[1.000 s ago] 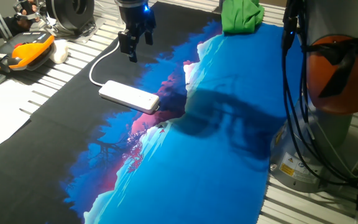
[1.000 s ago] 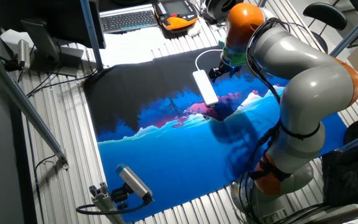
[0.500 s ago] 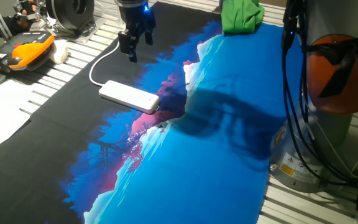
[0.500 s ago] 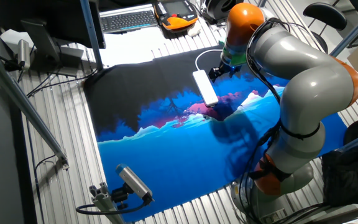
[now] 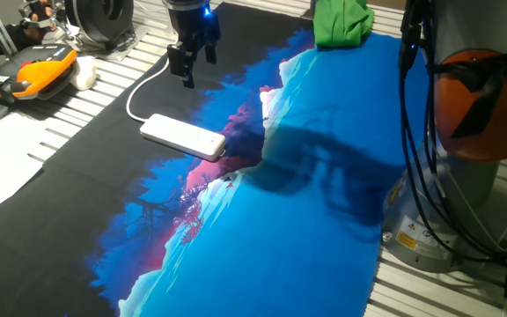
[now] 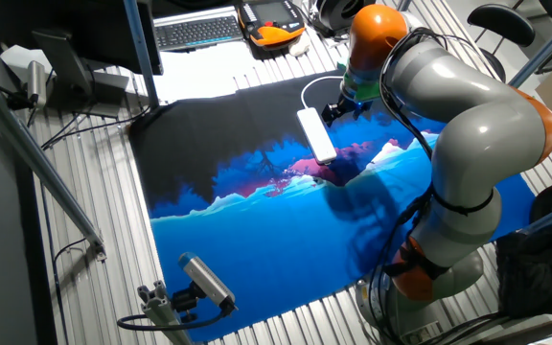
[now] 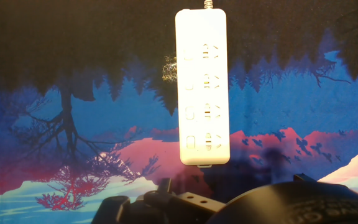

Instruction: Turn on the power strip by pressing the button

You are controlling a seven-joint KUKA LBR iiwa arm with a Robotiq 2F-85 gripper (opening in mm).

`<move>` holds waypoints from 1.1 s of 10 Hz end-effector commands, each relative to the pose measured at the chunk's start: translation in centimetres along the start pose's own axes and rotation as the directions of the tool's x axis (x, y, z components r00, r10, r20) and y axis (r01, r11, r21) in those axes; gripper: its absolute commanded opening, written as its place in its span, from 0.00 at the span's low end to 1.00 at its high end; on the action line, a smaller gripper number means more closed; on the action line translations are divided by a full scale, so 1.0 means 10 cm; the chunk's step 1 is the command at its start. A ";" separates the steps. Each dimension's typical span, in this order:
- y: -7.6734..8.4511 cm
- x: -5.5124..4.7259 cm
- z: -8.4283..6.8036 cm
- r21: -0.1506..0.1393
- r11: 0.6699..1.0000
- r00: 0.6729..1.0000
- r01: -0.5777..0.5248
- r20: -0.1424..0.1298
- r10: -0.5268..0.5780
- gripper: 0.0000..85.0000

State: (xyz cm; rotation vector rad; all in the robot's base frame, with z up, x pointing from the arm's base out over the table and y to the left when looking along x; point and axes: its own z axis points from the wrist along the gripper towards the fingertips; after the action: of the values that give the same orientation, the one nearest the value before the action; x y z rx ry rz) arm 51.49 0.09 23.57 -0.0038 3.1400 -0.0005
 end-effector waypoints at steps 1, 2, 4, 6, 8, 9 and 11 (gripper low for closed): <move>0.00 0.00 0.00 0.022 0.995 0.982 -0.096 -0.160 0.098 0.00; 0.00 0.00 0.00 0.022 0.996 0.983 -0.089 -0.160 0.091 0.00; 0.00 0.00 0.00 0.022 0.996 0.983 -0.081 -0.164 0.083 0.00; 0.00 0.00 0.00 0.022 0.997 0.983 -0.079 -0.164 0.082 0.00; 0.00 0.00 0.00 0.022 0.997 0.983 -0.079 -0.164 0.082 0.00; 0.00 0.00 0.00 0.022 0.996 0.983 -0.082 -0.164 0.085 0.00; 0.00 0.00 0.00 0.022 0.997 0.983 -0.075 -0.165 0.077 0.00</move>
State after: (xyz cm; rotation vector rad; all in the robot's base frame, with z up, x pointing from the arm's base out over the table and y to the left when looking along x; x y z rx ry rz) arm 51.48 0.09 23.59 0.1233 3.3042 -0.0265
